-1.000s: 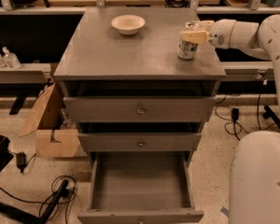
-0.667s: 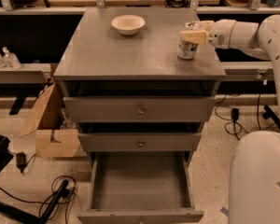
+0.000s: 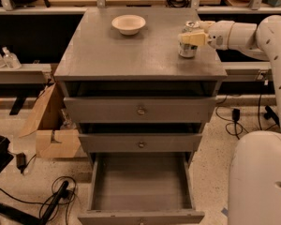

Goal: Pick 7up can from bottom drawer and place on counter

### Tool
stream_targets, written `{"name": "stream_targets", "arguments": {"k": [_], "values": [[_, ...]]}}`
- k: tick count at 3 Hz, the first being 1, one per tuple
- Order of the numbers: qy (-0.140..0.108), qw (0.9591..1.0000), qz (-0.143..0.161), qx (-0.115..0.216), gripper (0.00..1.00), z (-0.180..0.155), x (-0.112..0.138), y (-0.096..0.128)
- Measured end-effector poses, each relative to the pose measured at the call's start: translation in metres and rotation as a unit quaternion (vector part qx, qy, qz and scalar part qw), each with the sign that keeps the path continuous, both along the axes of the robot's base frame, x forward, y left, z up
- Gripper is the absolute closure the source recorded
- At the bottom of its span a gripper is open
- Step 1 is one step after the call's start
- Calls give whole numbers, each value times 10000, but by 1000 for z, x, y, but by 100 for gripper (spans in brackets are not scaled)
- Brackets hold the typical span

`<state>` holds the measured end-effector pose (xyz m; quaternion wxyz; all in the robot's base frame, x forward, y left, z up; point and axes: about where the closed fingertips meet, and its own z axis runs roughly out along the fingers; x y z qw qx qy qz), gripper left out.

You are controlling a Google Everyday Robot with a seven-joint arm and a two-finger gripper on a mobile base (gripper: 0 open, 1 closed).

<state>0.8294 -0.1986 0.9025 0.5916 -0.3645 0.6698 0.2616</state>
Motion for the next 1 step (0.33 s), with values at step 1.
{"name": "stream_targets", "arguments": {"k": [1], "values": [[4,10000,10,2,0,-1,0,2]]}}
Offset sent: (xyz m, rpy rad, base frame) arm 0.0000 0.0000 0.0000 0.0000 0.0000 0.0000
